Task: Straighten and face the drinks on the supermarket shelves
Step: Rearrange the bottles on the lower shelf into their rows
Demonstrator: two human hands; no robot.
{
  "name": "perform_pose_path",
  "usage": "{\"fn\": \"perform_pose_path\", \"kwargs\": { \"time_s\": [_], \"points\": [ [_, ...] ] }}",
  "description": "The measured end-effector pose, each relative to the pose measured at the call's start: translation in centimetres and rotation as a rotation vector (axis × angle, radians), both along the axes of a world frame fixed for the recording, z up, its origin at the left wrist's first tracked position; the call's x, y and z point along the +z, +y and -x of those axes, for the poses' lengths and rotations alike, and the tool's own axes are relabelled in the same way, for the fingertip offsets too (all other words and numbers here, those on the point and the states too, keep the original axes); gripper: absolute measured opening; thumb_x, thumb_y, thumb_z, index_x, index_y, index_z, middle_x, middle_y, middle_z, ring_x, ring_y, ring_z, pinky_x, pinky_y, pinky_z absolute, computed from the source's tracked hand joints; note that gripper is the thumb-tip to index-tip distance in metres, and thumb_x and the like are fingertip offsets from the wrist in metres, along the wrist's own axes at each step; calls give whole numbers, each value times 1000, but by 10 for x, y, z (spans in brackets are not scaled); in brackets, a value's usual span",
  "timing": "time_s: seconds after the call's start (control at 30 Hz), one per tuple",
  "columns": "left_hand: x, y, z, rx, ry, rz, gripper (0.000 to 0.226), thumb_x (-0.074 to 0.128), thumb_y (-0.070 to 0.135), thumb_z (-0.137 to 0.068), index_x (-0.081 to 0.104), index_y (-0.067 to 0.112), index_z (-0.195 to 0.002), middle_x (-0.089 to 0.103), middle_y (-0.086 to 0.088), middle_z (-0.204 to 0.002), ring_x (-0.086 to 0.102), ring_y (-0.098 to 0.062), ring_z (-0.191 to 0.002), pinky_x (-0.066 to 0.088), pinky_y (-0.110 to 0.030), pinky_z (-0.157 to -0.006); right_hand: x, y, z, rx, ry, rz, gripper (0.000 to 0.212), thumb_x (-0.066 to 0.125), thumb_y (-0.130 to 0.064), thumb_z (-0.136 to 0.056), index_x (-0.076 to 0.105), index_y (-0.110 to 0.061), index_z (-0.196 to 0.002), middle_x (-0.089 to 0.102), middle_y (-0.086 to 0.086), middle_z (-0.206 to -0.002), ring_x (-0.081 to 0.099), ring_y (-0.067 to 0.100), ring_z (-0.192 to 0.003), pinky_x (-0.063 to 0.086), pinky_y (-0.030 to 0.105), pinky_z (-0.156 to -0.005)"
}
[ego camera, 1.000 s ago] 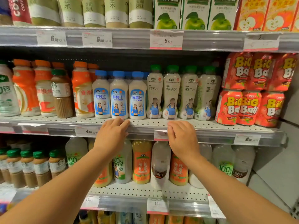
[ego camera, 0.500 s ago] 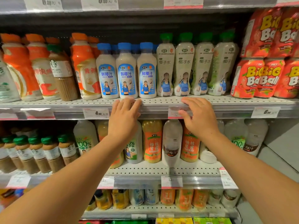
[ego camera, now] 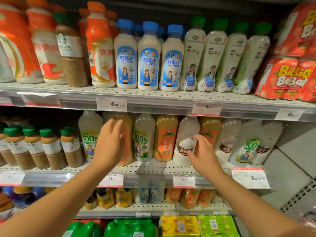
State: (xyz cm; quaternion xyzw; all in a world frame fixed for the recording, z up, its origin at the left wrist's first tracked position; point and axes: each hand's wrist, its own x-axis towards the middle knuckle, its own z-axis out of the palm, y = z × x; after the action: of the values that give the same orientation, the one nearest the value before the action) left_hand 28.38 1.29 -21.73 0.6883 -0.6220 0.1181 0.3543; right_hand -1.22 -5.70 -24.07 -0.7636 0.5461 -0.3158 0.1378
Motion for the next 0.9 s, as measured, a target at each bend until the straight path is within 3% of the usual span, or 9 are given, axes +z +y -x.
{"fn": "perform_pose_path", "kwargs": {
  "time_s": [0.07, 0.13, 0.23, 0.33, 0.4, 0.47, 0.57, 0.73, 0.9],
  "points": [
    [16, -16, -4, 59, 62, -5, 31, 55, 4, -86, 52, -5, -115, 47, -25, -121, 44, -44, -109, 42, -47, -86, 18, -18, -10, -80, -78, -5, 53, 63, -25, -90, 43, -8, -136, 45, 7, -138, 40, 24, -129, 34, 31, -102],
    [25, -30, -7, 116, 178, -49, 25, 54, 11, -90, 51, -4, -109, 45, -27, -124, 45, -43, -107, 43, -46, -86, 35, -32, -17, -165, -117, 16, 32, 67, -32, -87, 50, -10, -102, 49, 5, -104, 50, 24, -99, 38, 30, -76],
    [30, -40, -7, 107, 314, -90, 18, 55, 15, -88, 56, -1, -96, 56, -22, -97, 57, -40, -89, 53, -44, -76, 51, -49, -23, -245, -153, 9, 41, 72, -34, -81, 40, -14, -66, 43, -2, -67, 43, 13, -58, 26, 24, -46],
    [29, -48, -11, 91, 411, -130, 12, 57, 17, -86, 60, 6, -89, 58, -10, -74, 62, -33, -70, 57, -44, -63, 63, -65, -28, -289, -200, -105, 51, 71, -42, -83, 43, -11, -53, 42, 0, -50, 42, 13, -47, 25, 26, -43],
    [30, -54, -13, 69, 509, -154, 12, 59, 22, -86, 59, 14, -95, 61, -10, -79, 62, -27, -69, 56, -37, -60, 71, -73, -34, -324, -138, -278, 43, 60, -34, -92, 46, -10, -60, 47, 4, -59, 48, 18, -59, 33, 26, -50],
    [30, -61, -15, 50, 618, -167, 19, 63, 29, -86, 57, 22, -103, 64, -10, -90, 61, -23, -74, 56, -37, -67, 75, -80, -39, -315, -73, -365, 24, 45, -21, -99, 57, -7, -83, 59, 5, -88, 57, 27, -93, 44, 28, -74],
    [24, -64, -19, -4, 726, -121, 27, 67, 31, -85, 53, 33, -107, 65, -5, -99, 62, -19, -80, 55, -38, -74, 68, -85, -42, -206, -94, -249, 45, 50, -45, -97, 53, -17, -132, 50, 6, -141, 43, 29, -131, 33, 34, -102],
    [20, -58, -27, -49, 823, -79, 43, 75, 26, -74, 54, 35, -110, 67, 5, -101, 64, -18, -88, 54, -36, -76, 39, -76, -31, -262, -561, -210, 43, 76, -42, -77, 60, -12, -104, 62, -4, -87, 58, 24, -85, 40, 30, -74],
    [30, -62, -22, -73, 954, -35, 50, 75, 18, -63, 58, 34, -107, 65, 11, -100, 62, -16, -93, 50, -27, -75, 32, -76, -27, -280, -640, -263, 43, 74, -41, -74, 60, -12, -102, 59, -6, -78, 59, 23, -82, 41, 29, -68]
  ]
}}
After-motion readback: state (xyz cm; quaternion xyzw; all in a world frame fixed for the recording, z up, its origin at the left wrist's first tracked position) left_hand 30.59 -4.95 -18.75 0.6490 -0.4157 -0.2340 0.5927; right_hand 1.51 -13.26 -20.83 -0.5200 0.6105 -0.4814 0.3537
